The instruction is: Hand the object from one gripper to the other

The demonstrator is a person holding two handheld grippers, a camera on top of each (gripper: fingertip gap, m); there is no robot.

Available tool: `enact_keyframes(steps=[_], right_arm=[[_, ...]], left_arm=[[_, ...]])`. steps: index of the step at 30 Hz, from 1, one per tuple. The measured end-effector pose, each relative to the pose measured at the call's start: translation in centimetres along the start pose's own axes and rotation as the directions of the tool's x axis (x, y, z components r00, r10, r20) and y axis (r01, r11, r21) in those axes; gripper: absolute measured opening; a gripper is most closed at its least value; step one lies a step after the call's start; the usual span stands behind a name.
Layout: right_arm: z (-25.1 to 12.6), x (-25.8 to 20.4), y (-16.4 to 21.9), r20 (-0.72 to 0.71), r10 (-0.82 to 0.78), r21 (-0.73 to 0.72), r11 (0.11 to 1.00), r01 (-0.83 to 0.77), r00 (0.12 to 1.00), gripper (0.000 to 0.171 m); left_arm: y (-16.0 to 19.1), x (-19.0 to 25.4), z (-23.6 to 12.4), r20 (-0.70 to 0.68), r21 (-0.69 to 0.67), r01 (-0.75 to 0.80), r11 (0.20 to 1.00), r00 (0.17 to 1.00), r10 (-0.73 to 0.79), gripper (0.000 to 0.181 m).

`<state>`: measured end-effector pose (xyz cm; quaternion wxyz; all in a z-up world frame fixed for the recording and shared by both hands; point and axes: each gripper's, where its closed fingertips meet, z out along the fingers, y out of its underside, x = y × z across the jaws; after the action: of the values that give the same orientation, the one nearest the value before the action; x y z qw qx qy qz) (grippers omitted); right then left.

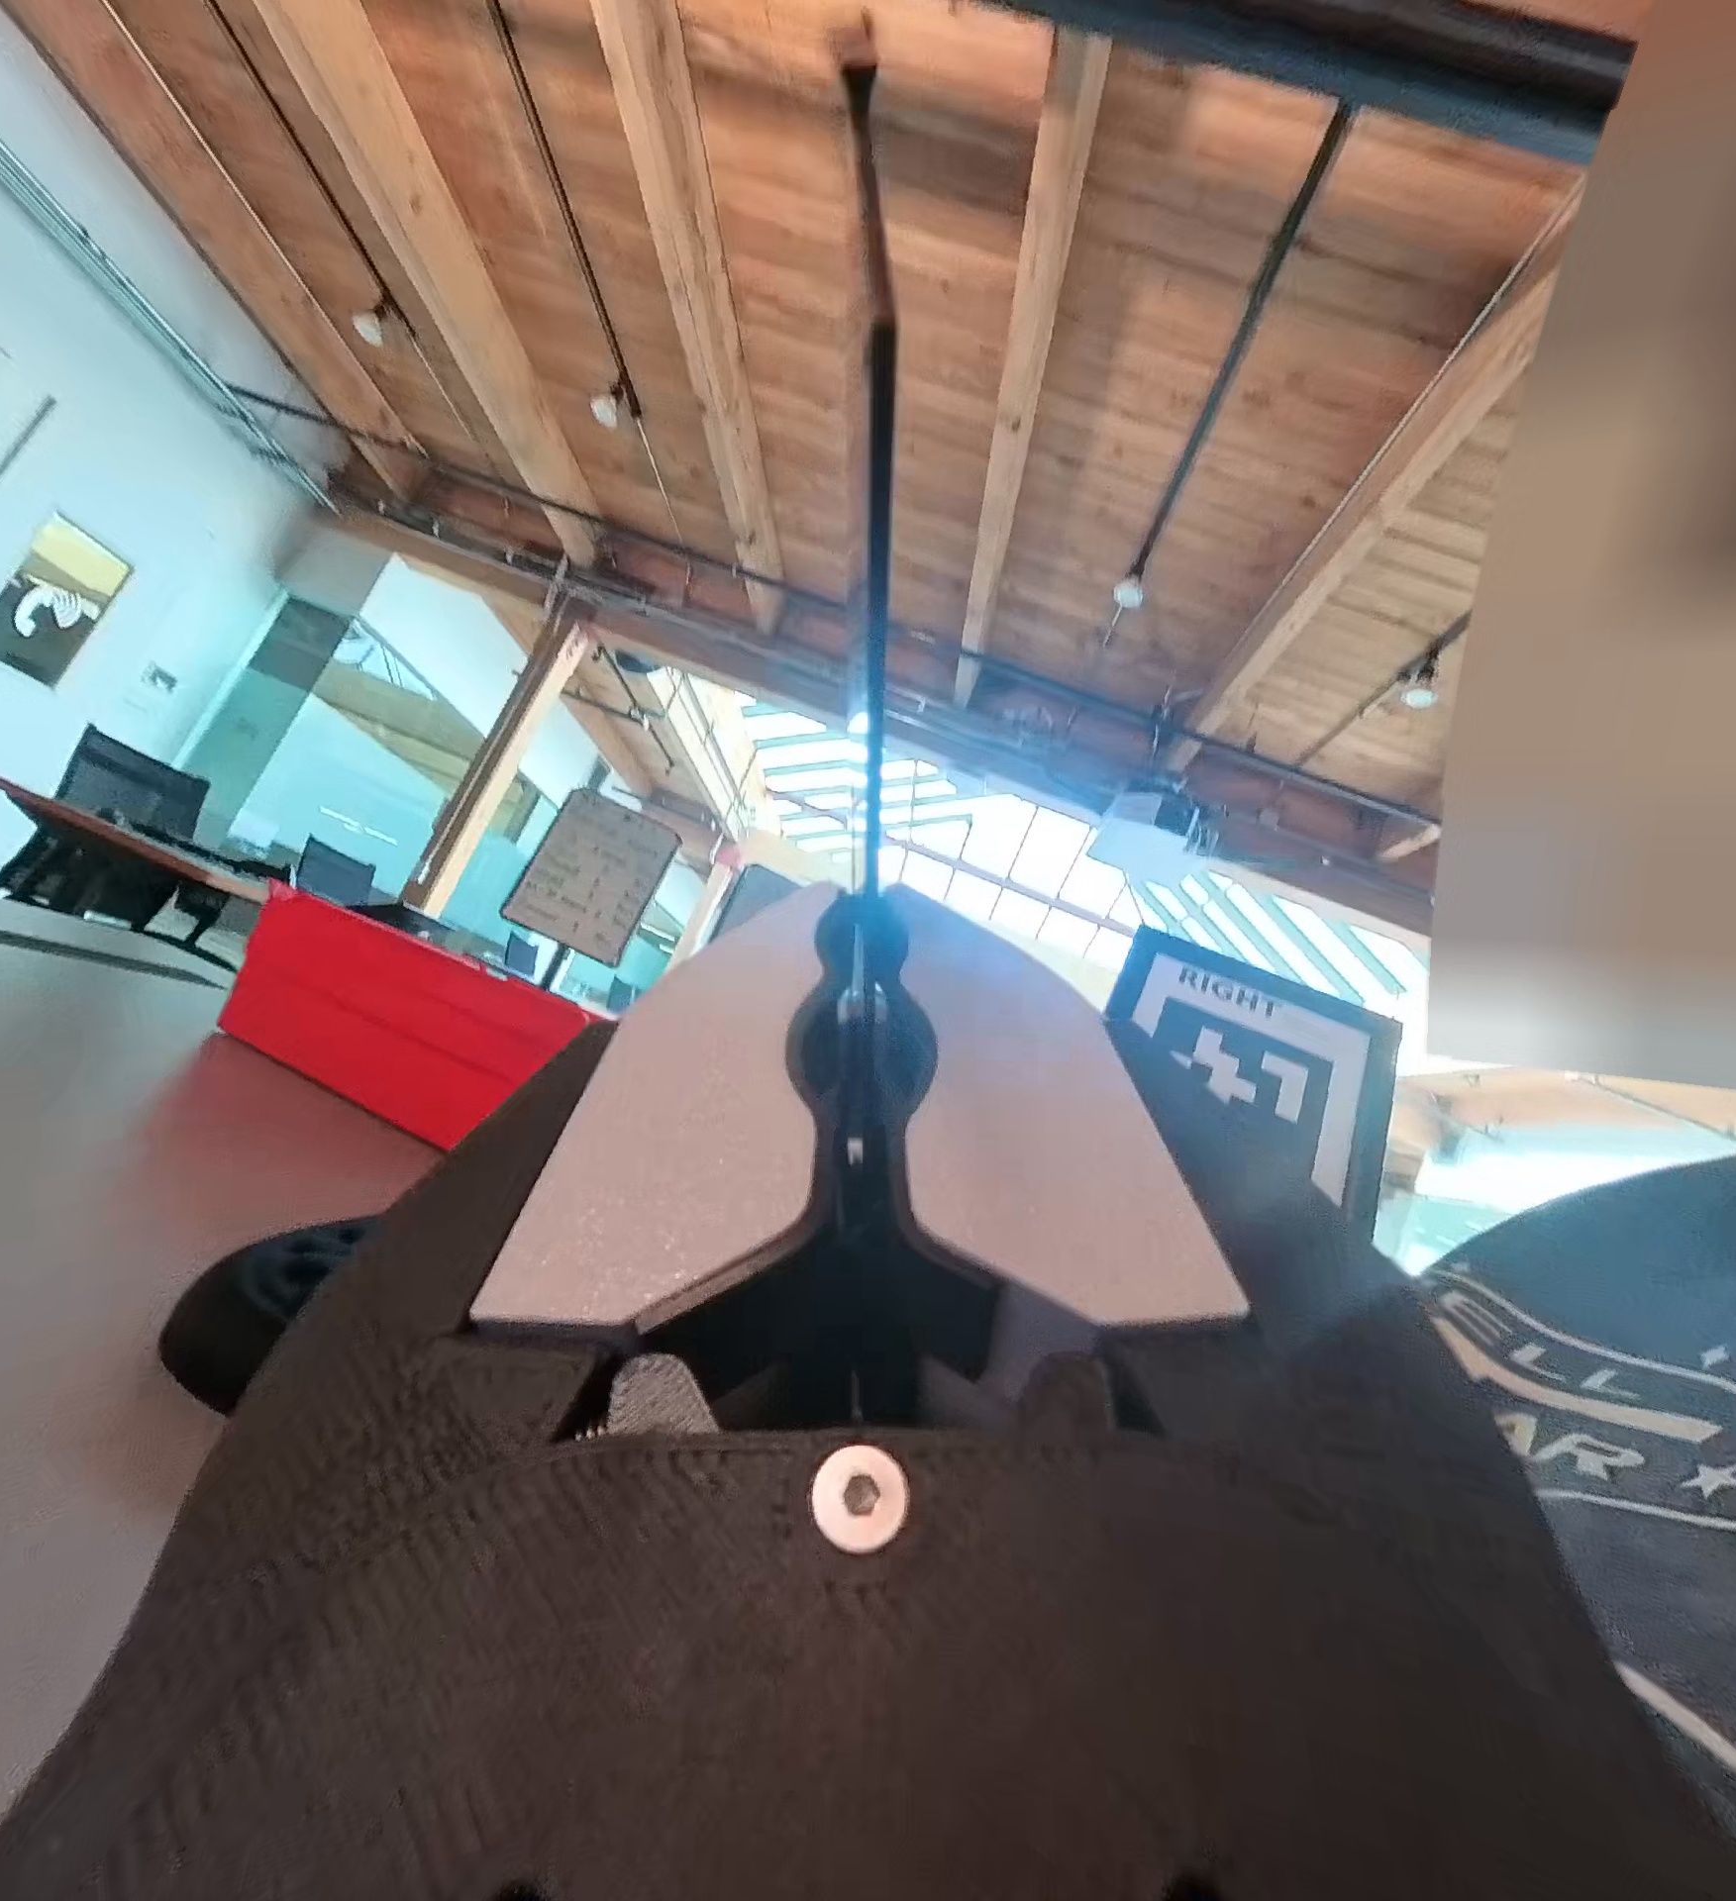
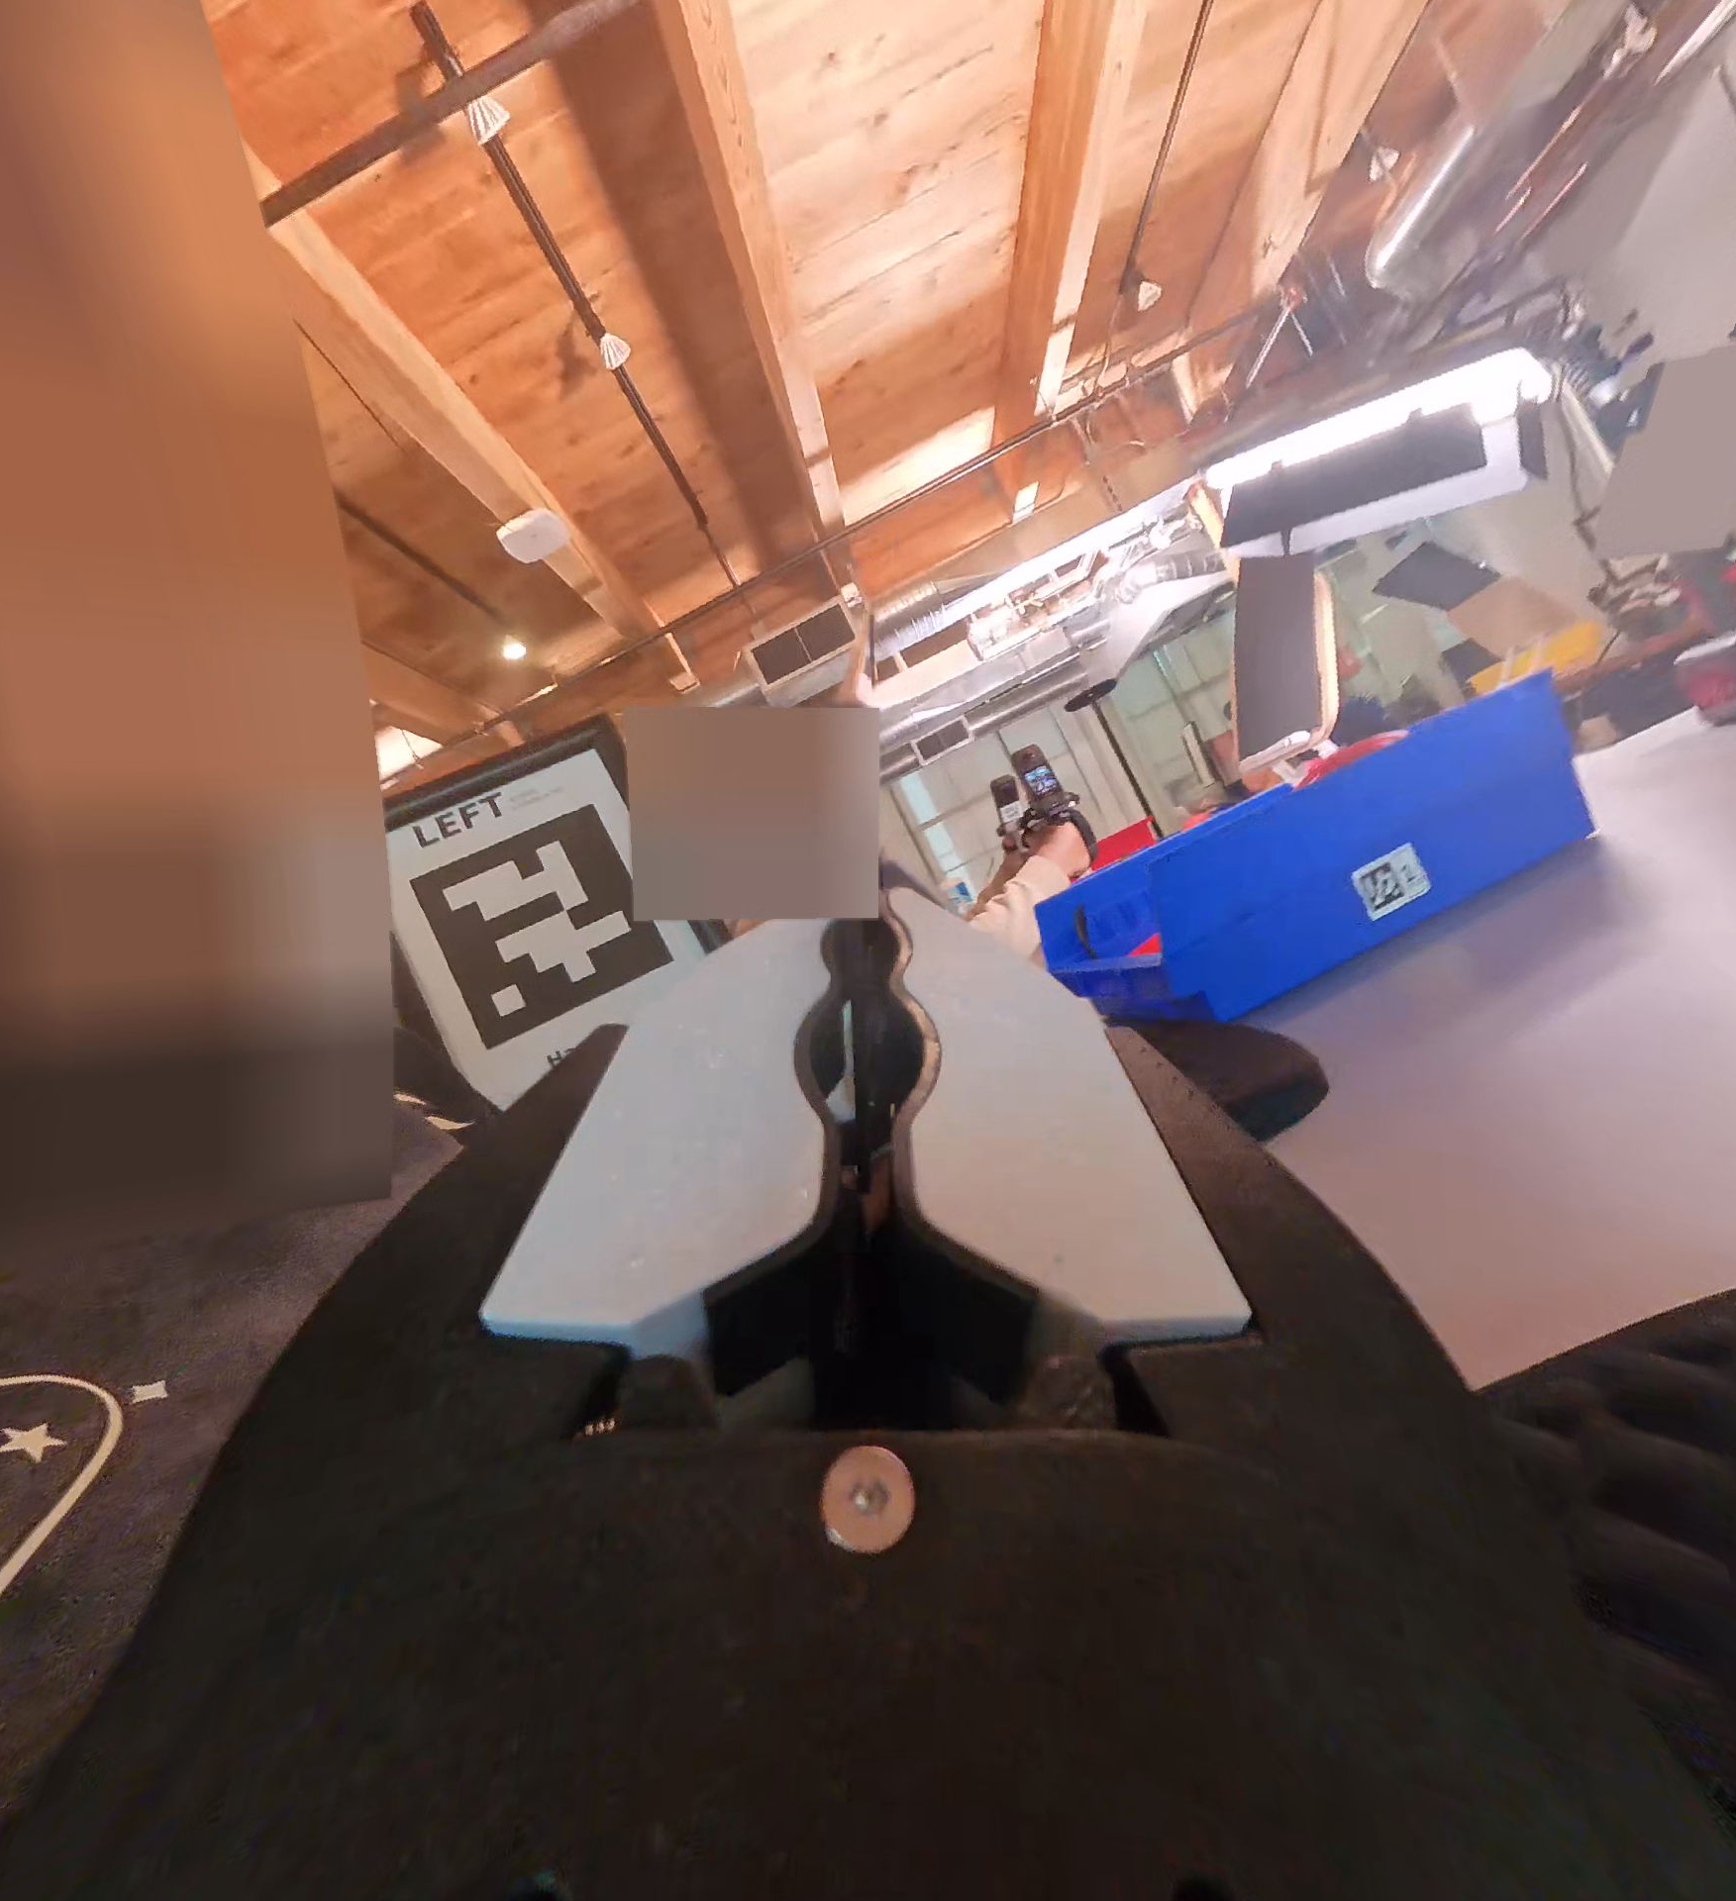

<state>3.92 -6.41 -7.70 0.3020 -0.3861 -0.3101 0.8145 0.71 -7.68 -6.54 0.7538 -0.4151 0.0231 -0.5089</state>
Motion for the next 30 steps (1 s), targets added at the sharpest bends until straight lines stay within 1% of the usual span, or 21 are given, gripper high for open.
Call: enact_keyframes(steps=[3, 5, 6, 9, 11, 13, 15, 17, 19, 20, 21, 23, 25, 26, 28, 30], right_arm=[[0.6, 0.2, 1.4, 0.018, 0.064, -0.023, 0.998, -0.063, 0.998, 0.003], [0.5, 0.3, 1.5, 0.012, 0.068, -0.077, 0.995, -0.066, 0.998, 0.003], [0.3, 0.2, 1.3, 0.007, 0.052, -0.098, 0.994, -0.051, 0.999, 0.008], [-0.9, 0.2, -1.0, -0.048, -0.032, -0.105, 0.994, 0.027, 0.998, 0.024], [-1.8, -0.1, -2.0, -0.081, -0.130, -0.153, 0.981, 0.117, 0.988, 0.034], [-2.2, -0.4, -2.2, -0.101, -0.233, -0.220, 0.953, 0.206, 0.967, 0.035], [-2.1, -0.9, -1.3, -0.078, -0.290, -0.299, 0.919, 0.256, 0.954, 0.034], [-2.0, -1.3, 0.5, -0.027, -0.308, -0.403, 0.874, 0.272, 0.951, 0.030], [-2.2, -1.4, 2.2, 0.014, -0.308, -0.489, 0.828, 0.275, 0.951, 0.014], [-2.3, -1.1, 2.3, 0.005, -0.318, -0.499, 0.821, 0.278, 0.948, 0.002], [-2.5, -1.1, 2.3, 0.020, -0.308, -0.494, 0.824, 0.277, 0.951, 0.002], [-2.4, -0.9, 1.9, 0.007, -0.237, -0.455, 0.864, 0.214, 0.972, 0.002], [-1.9, -1.0, 0.3, -0.003, -0.155, -0.318, 0.937, 0.146, 0.988, 0.002], [-1.8, -1.1, -0.6, 0.000, -0.112, -0.246, 0.963, 0.109, 0.994, 0.002], [-1.5, -1.1, -1.5, 0.006, -0.076, -0.136, 0.988, 0.076, 0.997, 0.002], [-1.1, -1.3, -1.3, 0.025, -0.058, -0.112, 0.992, 0.060, 0.998, 0.002]], left_arm=[[-0.8, -0.1, -0.3, 0.018, 0.025, -0.034, 0.999, 0.999, 0.033, 0.002], [-0.7, -0.1, -0.2, 0.030, -0.006, -0.047, 0.999, 0.998, 0.047, 0.001], [-0.7, -0.1, -0.1, 0.030, -0.022, -0.047, 0.999, 0.998, 0.048, 0.001], [-0.8, -0.1, -0.1, 0.030, -0.047, -0.043, 0.998, 0.999, 0.045, 0.001], [-0.2, 0.0, 0.2, 0.018, -0.095, -0.034, 0.995, 0.999, 0.036, 0.001], [0.9, 0.2, 0.5, -0.001, -0.152, -0.017, 0.988, 1.000, 0.017, 0.001], [2.3, 0.3, 0.7, -0.012, -0.226, 0.005, 0.974, 1.000, -0.008, 0.001], [3.8, 0.6, 0.9, -0.033, -0.304, 0.029, 0.952, 0.999, -0.041, 0.001], [4.9, 1.2, 0.9, -0.066, -0.370, 0.050, 0.928, 0.995, -0.080, 0.002], [5.0, 1.4, 1.0, -0.078, -0.380, 0.051, 0.924, 0.993, -0.087, 0.003], [5.1, 1.4, 1.1, -0.077, -0.387, 0.042, 0.921, 0.994, -0.077, 0.004], [5.1, 1.2, 1.2, -0.064, -0.368, 0.014, 0.930, 0.997, -0.041, 0.006], [5.1, 1.0, 1.3, -0.052, -0.333, 0.018, 0.943, 0.998, -0.038, 0.022], [5.2, 1.0, 1.4, -0.054, -0.325, 0.031, 0.945, 0.997, -0.051, 0.024], [6.2, 1.1, 1.4, -0.063, -0.347, 0.051, 0.936, 0.995, -0.078, 0.024], [6.9, 1.3, 1.3, -0.074, -0.364, 0.045, 0.930, 0.994, -0.077, 0.019]])
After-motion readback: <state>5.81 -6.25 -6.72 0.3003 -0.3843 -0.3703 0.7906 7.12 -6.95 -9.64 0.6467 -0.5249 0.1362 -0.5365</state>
